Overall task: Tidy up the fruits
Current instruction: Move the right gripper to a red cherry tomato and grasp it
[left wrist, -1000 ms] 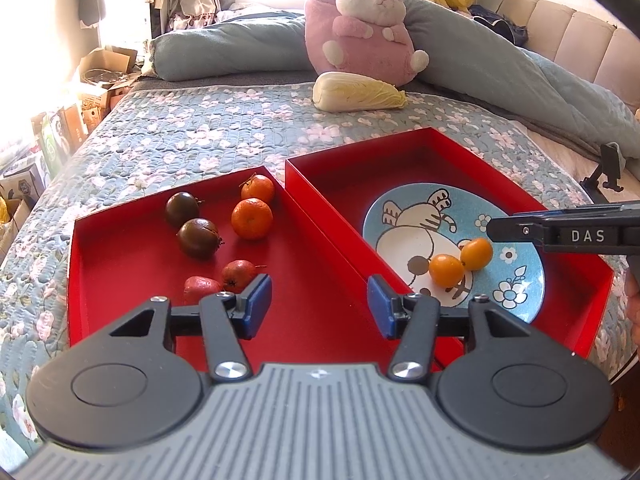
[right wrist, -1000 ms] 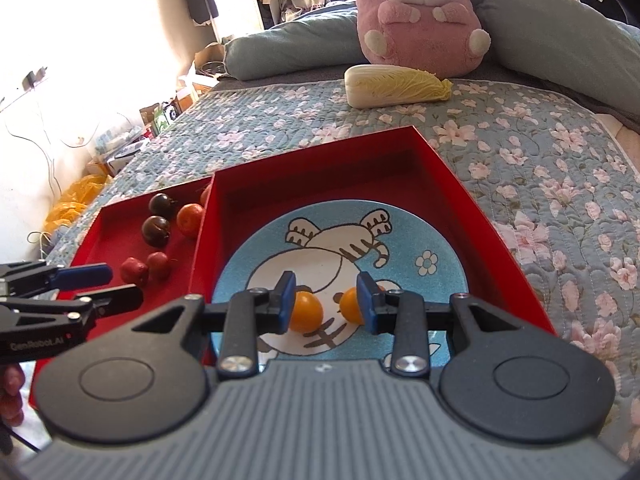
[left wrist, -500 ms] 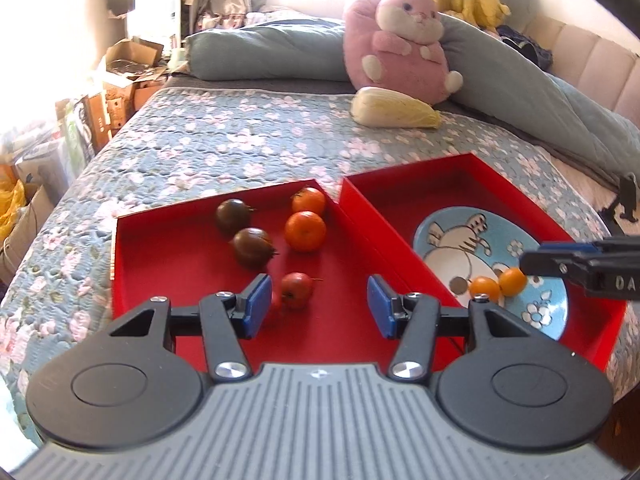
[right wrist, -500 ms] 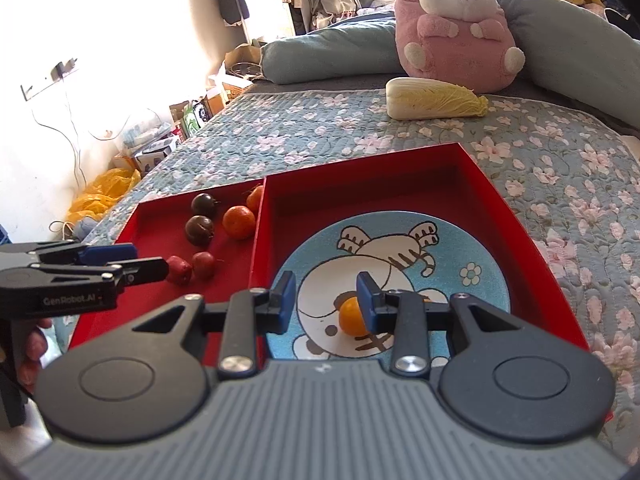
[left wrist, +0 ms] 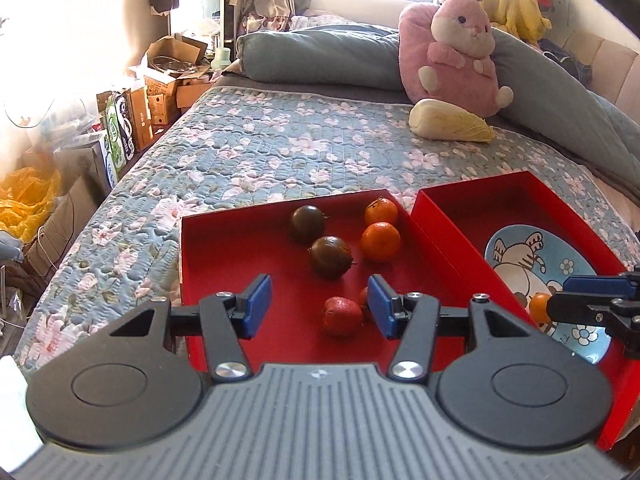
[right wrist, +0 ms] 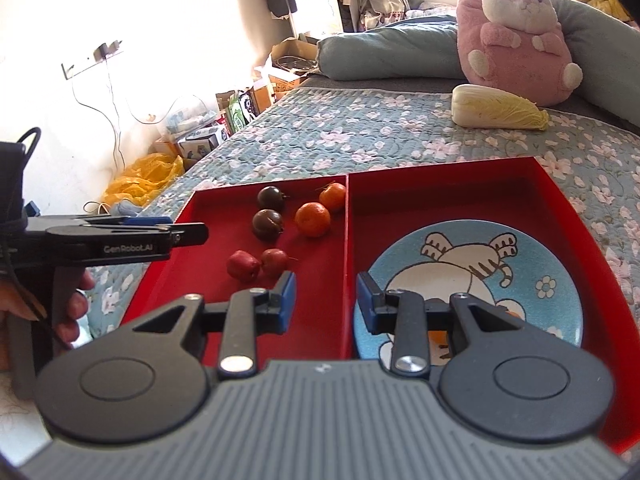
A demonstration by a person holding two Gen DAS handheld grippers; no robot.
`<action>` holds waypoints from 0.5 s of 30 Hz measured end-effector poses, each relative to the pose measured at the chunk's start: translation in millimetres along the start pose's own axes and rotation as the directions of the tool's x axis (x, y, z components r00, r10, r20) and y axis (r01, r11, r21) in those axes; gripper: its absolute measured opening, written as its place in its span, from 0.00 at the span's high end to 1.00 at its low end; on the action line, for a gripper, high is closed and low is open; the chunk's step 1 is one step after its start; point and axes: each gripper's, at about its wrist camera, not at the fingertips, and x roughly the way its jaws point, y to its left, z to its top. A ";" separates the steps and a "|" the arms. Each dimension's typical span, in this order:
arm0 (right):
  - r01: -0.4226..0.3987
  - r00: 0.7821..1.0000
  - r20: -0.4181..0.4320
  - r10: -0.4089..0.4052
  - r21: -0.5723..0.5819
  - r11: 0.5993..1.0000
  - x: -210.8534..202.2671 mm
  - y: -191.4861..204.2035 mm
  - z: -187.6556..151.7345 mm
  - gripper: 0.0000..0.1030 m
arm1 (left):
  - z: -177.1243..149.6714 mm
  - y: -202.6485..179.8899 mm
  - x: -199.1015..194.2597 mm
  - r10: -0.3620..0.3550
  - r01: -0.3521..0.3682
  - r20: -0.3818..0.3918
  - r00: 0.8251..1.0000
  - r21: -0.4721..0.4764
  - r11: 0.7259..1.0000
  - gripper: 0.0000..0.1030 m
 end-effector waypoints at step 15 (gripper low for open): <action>-0.064 0.997 -0.045 0.061 -0.068 0.996 24.7 43.6 -4.3 0.64 | 9.6 28.2 9.3 0.034 -0.034 -0.012 0.999 -0.026 0.999 0.42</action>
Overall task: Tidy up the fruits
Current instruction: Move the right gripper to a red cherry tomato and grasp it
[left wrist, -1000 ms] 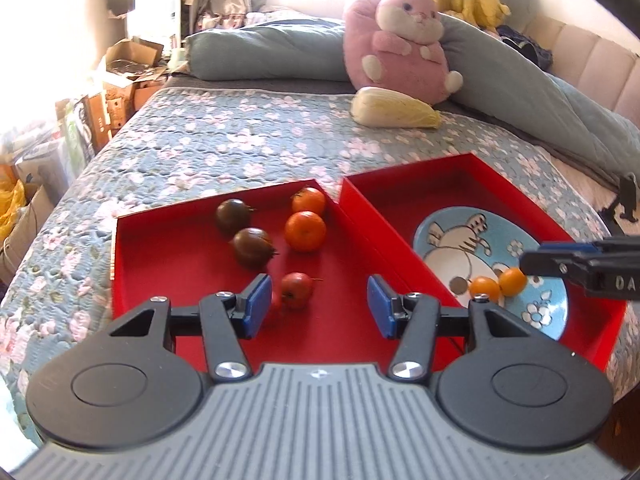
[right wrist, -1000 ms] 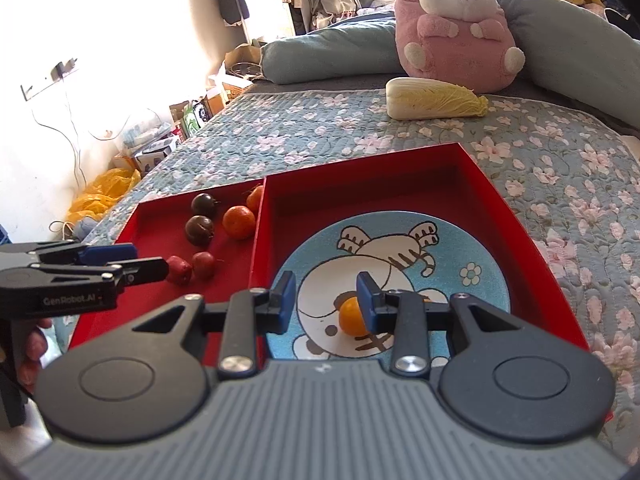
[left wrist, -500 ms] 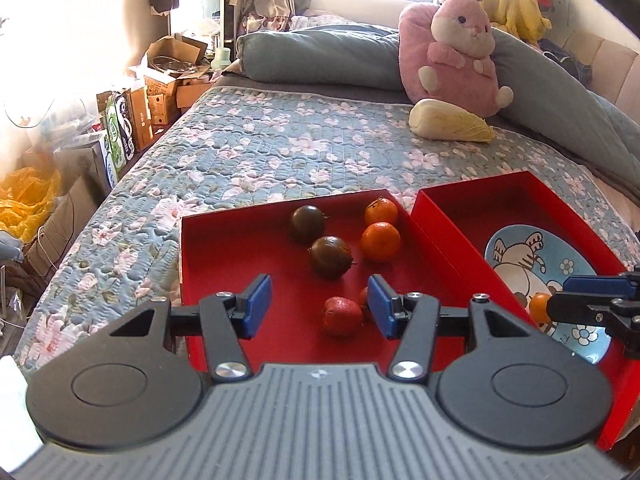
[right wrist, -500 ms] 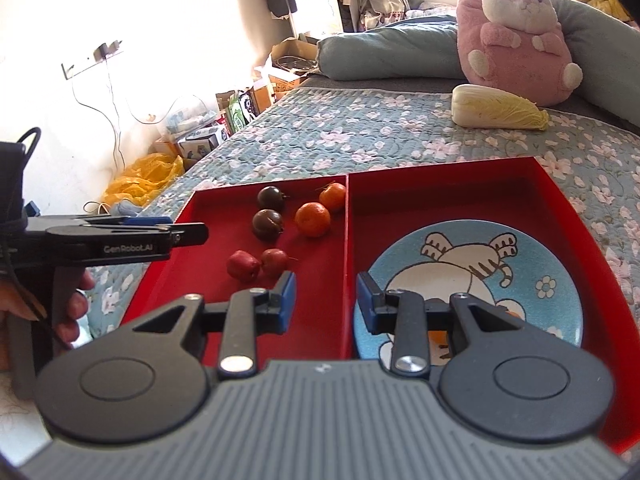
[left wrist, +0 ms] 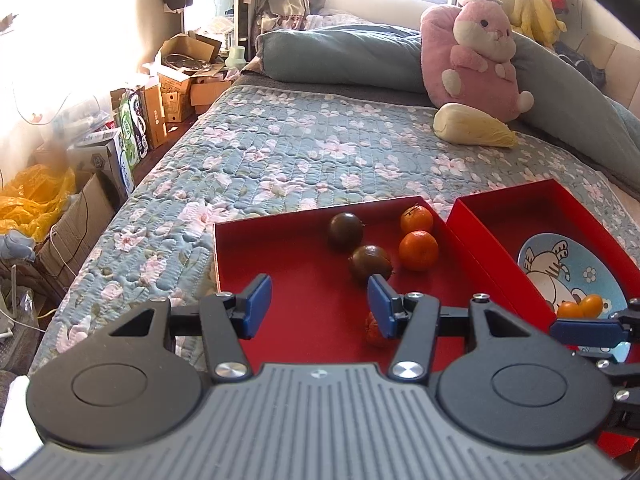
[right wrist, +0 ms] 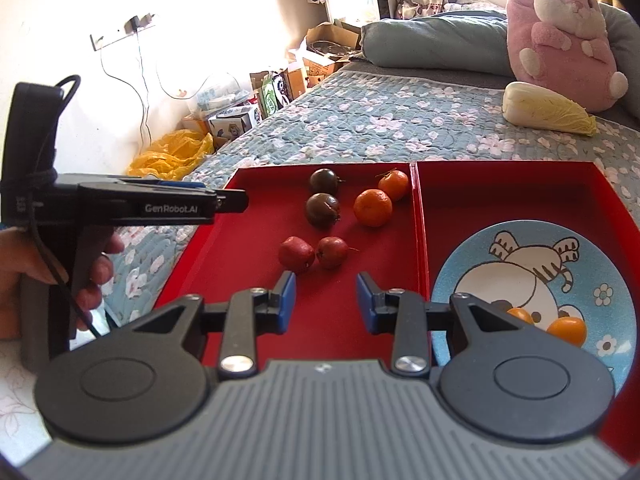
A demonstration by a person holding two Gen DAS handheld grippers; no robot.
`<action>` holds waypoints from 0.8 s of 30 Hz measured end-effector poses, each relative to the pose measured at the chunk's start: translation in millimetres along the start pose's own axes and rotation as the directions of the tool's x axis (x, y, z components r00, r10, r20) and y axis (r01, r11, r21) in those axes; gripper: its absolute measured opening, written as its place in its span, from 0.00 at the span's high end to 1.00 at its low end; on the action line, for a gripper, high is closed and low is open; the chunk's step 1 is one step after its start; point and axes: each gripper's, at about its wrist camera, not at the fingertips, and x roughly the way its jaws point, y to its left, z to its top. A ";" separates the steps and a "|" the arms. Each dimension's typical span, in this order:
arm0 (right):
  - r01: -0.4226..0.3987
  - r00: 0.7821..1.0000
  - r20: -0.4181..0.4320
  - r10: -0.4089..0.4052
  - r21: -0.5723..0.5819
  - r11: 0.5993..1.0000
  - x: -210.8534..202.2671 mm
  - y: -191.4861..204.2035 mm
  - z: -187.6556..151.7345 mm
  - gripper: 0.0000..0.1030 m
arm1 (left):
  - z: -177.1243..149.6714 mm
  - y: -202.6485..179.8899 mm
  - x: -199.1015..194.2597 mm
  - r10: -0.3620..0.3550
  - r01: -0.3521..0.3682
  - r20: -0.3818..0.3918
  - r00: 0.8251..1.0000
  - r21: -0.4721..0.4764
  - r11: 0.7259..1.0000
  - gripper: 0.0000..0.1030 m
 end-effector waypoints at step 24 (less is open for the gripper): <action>0.108 0.993 -0.058 -0.103 0.083 0.991 89.1 9.4 16.2 0.64 | -9.4 5.9 17.4 -0.004 0.000 -0.087 0.996 -0.041 0.999 0.42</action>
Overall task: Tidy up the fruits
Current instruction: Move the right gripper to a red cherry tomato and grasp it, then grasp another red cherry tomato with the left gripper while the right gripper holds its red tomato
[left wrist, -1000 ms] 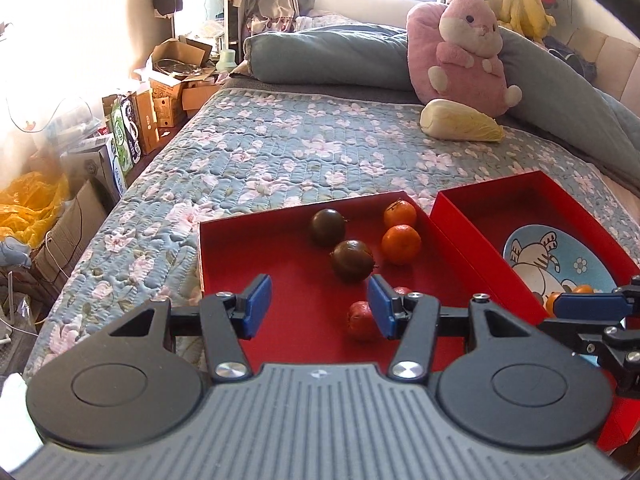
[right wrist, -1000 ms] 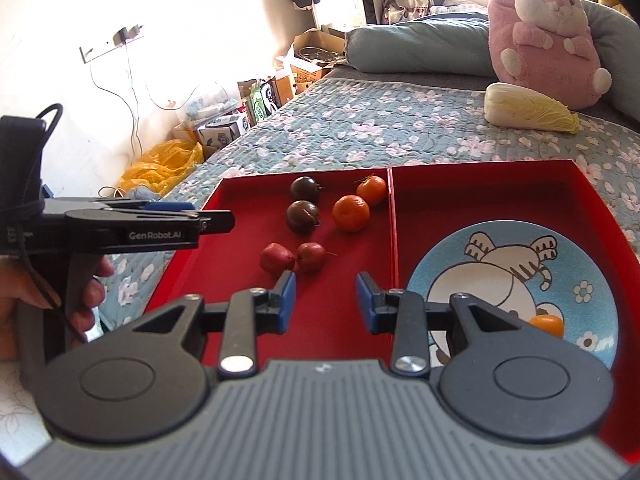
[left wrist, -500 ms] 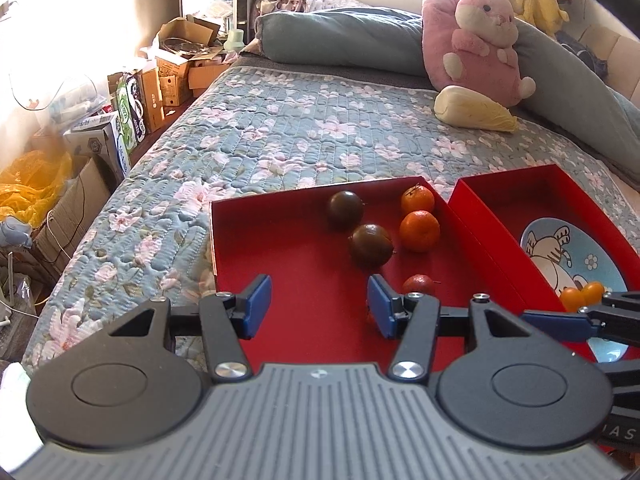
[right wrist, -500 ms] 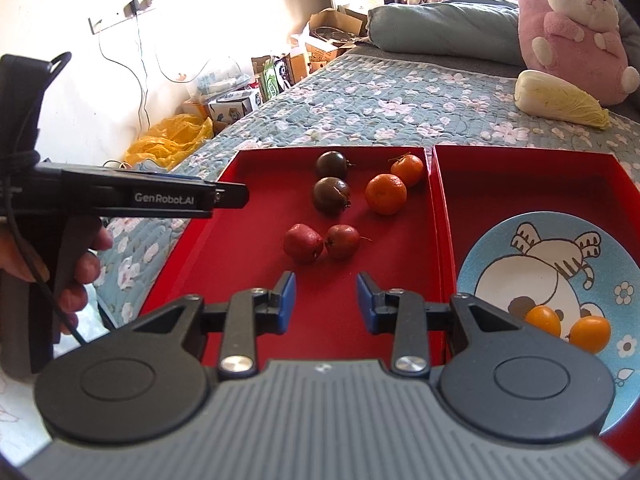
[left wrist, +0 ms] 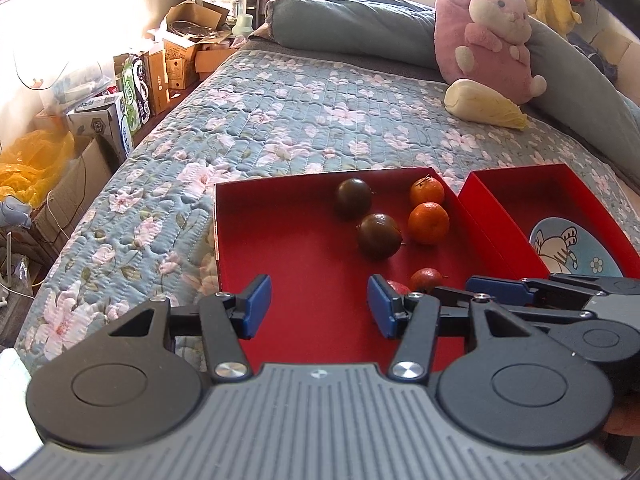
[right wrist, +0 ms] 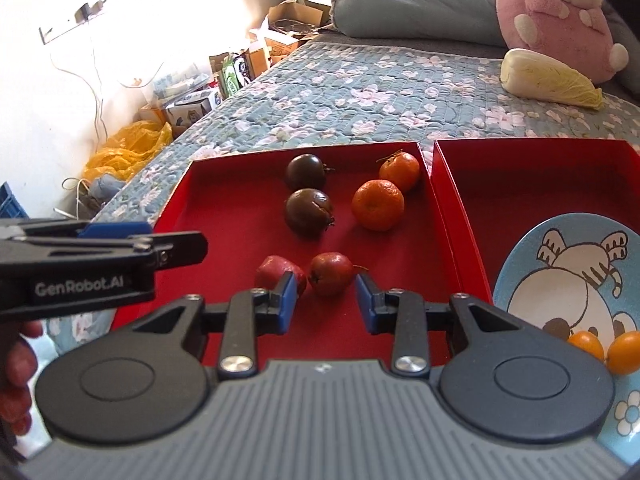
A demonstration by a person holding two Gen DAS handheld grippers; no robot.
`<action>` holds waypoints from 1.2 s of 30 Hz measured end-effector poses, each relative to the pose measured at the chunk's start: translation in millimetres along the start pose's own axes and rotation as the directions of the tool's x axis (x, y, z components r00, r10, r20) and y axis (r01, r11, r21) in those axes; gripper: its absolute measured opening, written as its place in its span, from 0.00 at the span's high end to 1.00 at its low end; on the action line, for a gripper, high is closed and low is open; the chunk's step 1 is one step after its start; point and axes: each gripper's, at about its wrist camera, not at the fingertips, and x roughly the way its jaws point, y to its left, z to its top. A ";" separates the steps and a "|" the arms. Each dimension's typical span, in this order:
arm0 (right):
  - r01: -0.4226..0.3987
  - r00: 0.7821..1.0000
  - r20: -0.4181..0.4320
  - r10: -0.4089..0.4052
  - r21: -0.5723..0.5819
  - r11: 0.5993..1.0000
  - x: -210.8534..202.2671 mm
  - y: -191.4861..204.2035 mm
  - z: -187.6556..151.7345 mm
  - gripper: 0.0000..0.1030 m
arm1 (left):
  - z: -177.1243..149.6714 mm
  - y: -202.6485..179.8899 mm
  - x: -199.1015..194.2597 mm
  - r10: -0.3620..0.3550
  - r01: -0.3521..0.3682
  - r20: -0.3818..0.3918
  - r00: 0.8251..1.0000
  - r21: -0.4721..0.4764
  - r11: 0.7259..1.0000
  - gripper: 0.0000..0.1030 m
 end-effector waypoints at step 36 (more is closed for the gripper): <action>-0.003 1.000 0.029 0.000 0.113 0.994 15.8 -11.7 -3.3 0.69 | -2.9 -5.1 16.2 -0.036 0.036 -0.055 0.998 0.008 0.999 0.38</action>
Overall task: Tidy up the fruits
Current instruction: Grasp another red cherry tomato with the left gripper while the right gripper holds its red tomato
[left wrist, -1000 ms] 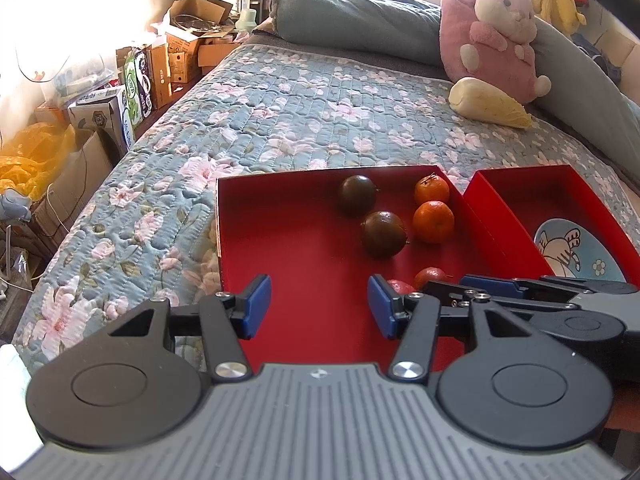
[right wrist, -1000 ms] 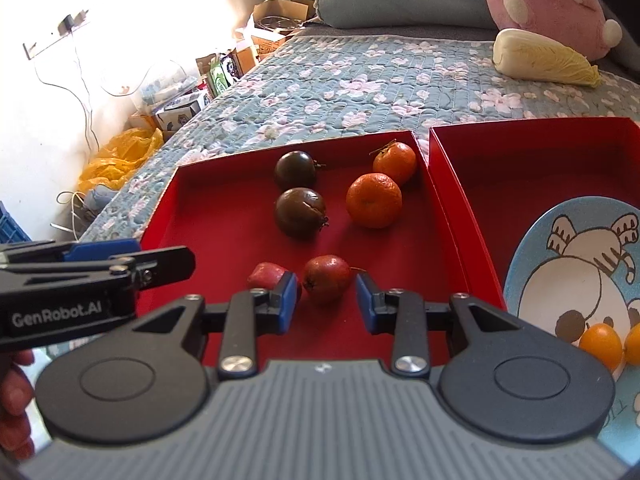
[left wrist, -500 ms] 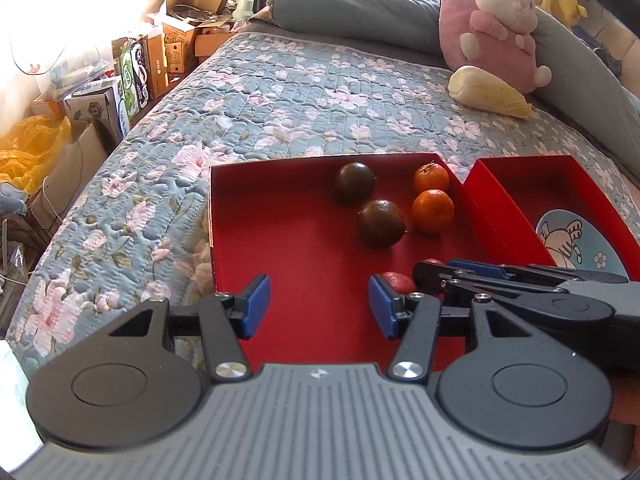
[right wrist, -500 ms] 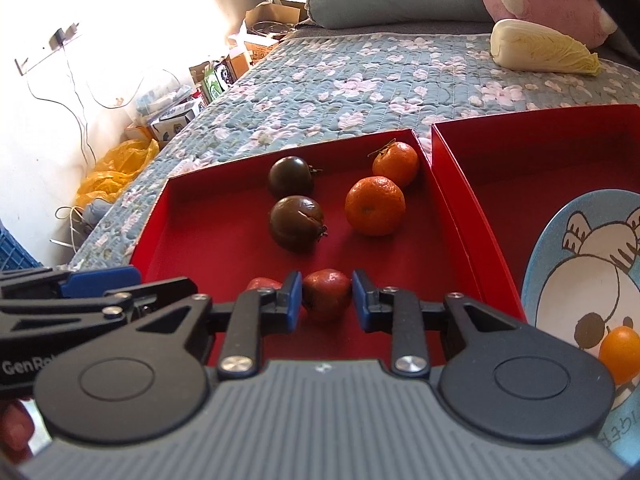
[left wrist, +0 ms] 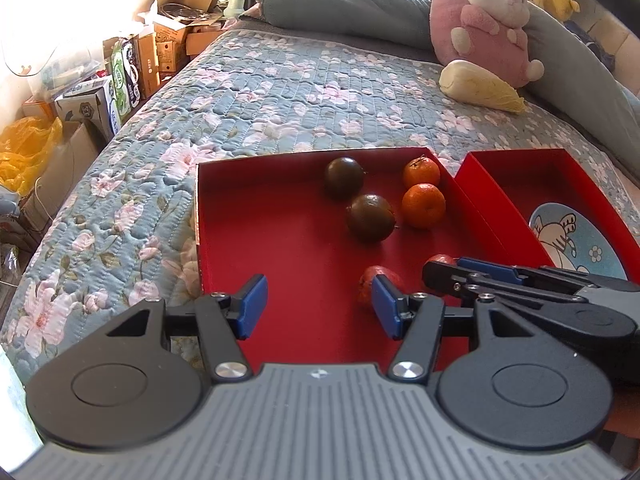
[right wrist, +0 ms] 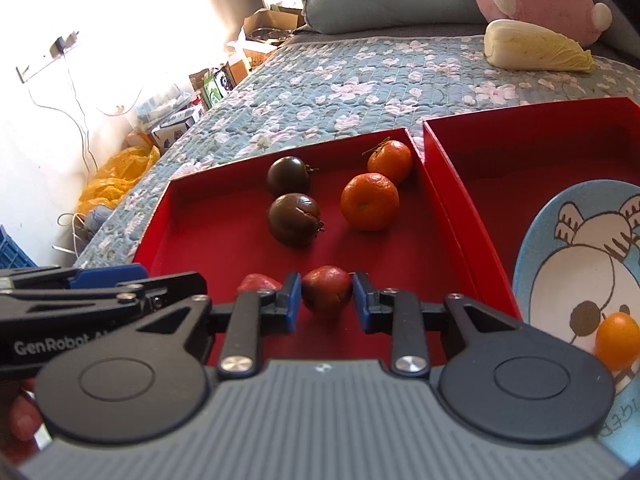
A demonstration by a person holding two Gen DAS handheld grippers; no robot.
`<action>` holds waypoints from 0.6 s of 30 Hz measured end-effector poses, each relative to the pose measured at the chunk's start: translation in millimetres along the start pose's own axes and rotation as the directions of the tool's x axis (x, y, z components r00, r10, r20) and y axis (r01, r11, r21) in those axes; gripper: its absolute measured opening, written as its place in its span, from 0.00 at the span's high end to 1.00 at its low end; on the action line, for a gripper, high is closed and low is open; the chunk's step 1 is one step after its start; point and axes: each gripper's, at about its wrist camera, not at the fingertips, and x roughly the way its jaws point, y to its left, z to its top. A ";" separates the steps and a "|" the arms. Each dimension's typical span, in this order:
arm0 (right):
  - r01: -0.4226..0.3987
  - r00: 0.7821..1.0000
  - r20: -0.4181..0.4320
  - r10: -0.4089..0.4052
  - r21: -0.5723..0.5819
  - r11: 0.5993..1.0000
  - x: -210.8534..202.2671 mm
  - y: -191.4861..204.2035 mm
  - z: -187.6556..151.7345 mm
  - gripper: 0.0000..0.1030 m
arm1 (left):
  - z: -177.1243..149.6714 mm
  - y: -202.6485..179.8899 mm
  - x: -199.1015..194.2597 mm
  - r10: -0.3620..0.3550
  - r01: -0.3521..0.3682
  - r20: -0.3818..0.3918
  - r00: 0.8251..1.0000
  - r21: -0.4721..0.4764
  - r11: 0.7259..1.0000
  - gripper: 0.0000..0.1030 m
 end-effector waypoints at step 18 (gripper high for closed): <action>-0.071 0.993 0.095 0.068 0.027 0.997 -67.8 -16.8 -4.9 0.69 | -3.8 -49.9 46.4 -0.008 0.021 -0.059 0.998 0.212 0.977 0.40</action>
